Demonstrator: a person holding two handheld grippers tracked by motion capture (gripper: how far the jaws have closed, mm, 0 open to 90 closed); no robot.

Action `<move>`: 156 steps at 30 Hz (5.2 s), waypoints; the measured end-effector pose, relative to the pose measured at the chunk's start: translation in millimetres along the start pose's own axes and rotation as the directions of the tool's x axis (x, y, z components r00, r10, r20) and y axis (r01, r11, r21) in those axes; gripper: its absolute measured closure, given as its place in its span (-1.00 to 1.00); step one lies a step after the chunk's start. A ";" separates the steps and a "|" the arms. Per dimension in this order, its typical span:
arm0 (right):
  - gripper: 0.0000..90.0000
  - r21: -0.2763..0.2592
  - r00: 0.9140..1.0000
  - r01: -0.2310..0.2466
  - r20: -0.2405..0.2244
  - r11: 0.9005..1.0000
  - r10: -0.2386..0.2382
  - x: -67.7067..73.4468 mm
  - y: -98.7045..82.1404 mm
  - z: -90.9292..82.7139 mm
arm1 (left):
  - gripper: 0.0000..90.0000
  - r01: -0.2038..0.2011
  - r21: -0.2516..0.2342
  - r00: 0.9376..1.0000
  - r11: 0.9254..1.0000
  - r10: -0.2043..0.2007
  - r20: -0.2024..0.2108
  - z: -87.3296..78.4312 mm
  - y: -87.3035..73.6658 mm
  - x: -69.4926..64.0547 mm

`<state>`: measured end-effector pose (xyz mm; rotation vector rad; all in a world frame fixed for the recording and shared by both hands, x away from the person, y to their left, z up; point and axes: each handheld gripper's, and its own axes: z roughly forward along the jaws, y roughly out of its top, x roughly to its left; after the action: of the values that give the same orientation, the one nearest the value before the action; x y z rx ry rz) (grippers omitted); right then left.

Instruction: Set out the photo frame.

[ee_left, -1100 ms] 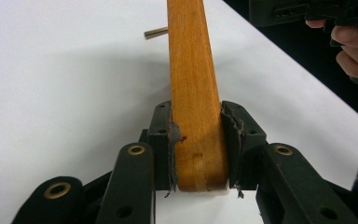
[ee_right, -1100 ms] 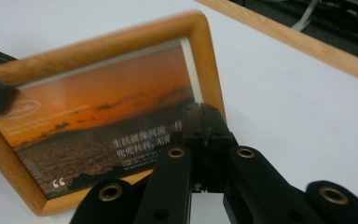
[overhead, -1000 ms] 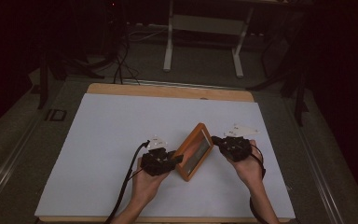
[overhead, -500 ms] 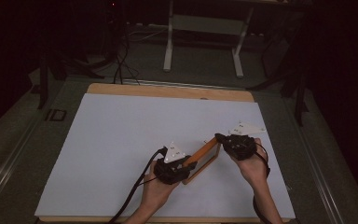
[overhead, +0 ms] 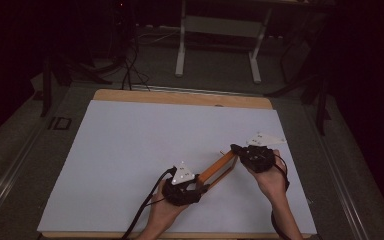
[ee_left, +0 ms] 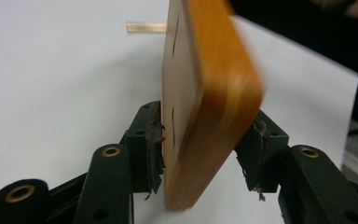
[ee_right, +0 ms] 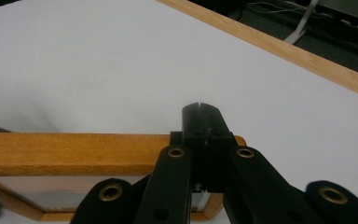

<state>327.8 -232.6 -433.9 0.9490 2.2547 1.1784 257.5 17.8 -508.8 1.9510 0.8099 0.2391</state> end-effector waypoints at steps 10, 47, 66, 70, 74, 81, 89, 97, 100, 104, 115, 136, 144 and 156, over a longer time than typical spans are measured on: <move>1.00 -0.005 1.000 -0.004 -0.010 1.000 0.004 -1.5 -0.7 -0.3 | 0.47 -0.052 0.042 0.998 0.998 0.053 -0.021 10.7 -14.2 -2.9; 0.81 -0.036 1.000 -0.010 0.020 0.999 0.011 -12.9 -3.2 -18.1 | 0.55 -0.246 0.048 0.968 0.968 0.242 0.070 -39.7 57.5 22.9; 0.28 -0.022 0.985 0.086 -0.147 0.996 -0.088 4.4 -0.6 -11.4 | 0.54 -0.300 0.049 0.945 0.953 0.290 0.152 -67.7 95.3 42.7; 0.11 -0.037 0.965 0.131 -0.223 0.991 -0.136 12.9 2.6 -9.5 | 0.54 -0.313 0.061 0.939 0.948 0.299 0.169 -69.6 97.3 45.1; -0.04 -0.049 0.945 0.172 -0.275 0.984 -0.178 23.2 6.3 -5.4 | 0.54 -0.335 0.063 0.929 0.940 0.318 0.189 -69.1 97.8 45.7; -0.15 -0.029 0.918 0.210 -0.337 0.977 -0.207 33.3 14.6 14.3 | 0.54 -0.366 0.068 0.907 0.928 0.340 0.248 -68.0 101.6 54.7; 0.17 -0.035 0.904 0.253 -0.347 0.967 -0.249 41.1 22.2 23.4 | 0.51 -0.354 0.050 0.908 0.934 0.330 0.258 -69.6 100.6 66.7; 0.50 -0.054 0.889 0.260 -0.376 0.964 -0.261 39.3 21.0 16.8 | 0.13 -0.193 0.000 0.956 0.981 0.188 0.223 -74.4 93.2 86.0; 0.50 -0.042 0.893 0.268 -0.364 0.963 -0.265 39.4 20.5 15.5 | 0.02 -0.163 -0.022 0.962 0.986 0.164 0.217 -77.4 89.3 89.7; 0.51 -0.035 0.895 0.257 -0.370 0.966 -0.251 34.7 15.7 13.2 | 0.00 -0.082 -0.068 0.968 0.994 0.096 0.234 -88.5 74.3 99.4; 0.51 -0.049 0.902 0.251 -0.350 0.967 -0.252 37.2 9.1 9.1 | -0.14 -0.048 -0.089 0.979 0.995 0.064 0.192 -78.1 41.6 100.3; 0.51 -0.082 0.904 0.207 -0.364 0.975 -0.223 29.2 -4.5 6.7 | 0.39 -0.127 -0.010 0.967 0.992 0.125 0.223 -35.4 20.1 89.4; 0.47 -0.083 0.906 0.195 -0.367 0.977 -0.212 25.5 -9.7 5.8 | 0.47 -0.190 0.002 0.960 0.982 0.185 0.209 -37.8 22.2 82.4; 0.46 -0.102 0.908 0.200 -0.355 0.975 -0.223 28.7 -10.7 6.1 | 0.47 -0.214 0.004 0.963 0.977 0.210 0.171 -45.1 24.7 79.9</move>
<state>308.3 -212.6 -447.8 0.4703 2.5090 1.4085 307.3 92.8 -478.3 2.0488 0.4943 0.1886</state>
